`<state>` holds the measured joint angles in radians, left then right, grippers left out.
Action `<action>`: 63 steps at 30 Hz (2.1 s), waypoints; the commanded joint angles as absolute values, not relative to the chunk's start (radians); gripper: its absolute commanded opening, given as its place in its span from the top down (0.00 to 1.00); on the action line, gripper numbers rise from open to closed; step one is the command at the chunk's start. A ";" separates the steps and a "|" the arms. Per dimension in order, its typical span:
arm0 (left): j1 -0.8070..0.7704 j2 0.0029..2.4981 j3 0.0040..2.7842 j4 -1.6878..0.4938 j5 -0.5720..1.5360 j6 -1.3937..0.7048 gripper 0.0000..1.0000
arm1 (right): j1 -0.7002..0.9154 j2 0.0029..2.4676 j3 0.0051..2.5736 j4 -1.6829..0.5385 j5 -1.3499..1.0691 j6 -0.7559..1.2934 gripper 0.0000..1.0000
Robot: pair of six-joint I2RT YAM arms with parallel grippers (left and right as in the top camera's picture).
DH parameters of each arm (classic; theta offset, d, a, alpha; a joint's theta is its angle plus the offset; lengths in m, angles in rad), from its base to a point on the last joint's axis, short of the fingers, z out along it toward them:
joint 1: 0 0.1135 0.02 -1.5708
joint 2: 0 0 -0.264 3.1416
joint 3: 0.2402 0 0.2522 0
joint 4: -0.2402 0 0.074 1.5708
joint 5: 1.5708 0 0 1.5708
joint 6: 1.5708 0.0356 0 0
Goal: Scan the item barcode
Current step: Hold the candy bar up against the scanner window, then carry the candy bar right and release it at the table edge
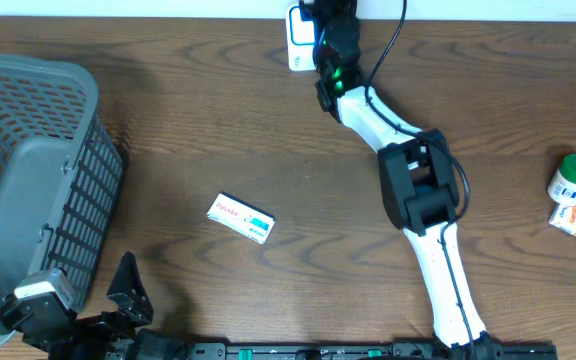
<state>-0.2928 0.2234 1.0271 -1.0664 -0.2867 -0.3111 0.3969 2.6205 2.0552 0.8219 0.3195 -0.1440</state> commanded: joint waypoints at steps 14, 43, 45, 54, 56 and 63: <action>-0.293 0.223 1.030 -1.062 -0.281 -0.312 0.03 | 0.513 2.695 2.072 0.671 0.305 -0.262 0.99; -0.293 0.223 1.030 -1.062 -0.281 -0.312 0.03 | 0.254 2.043 2.072 -0.297 0.810 -0.280 0.99; -0.293 0.223 1.030 -1.062 -0.281 -0.312 0.03 | 0.165 2.034 2.072 -0.437 0.848 -0.253 0.99; -0.293 0.223 1.030 -1.062 -0.281 -0.312 0.03 | -0.247 2.112 1.996 -0.782 0.772 -0.125 0.99; -0.293 0.223 1.030 -1.062 -0.281 -0.312 0.03 | -0.314 2.124 1.949 -0.797 0.768 -0.078 0.99; -0.293 0.223 1.030 -1.062 -0.281 -0.312 0.03 | -0.466 2.125 1.780 -0.751 0.698 -0.037 0.99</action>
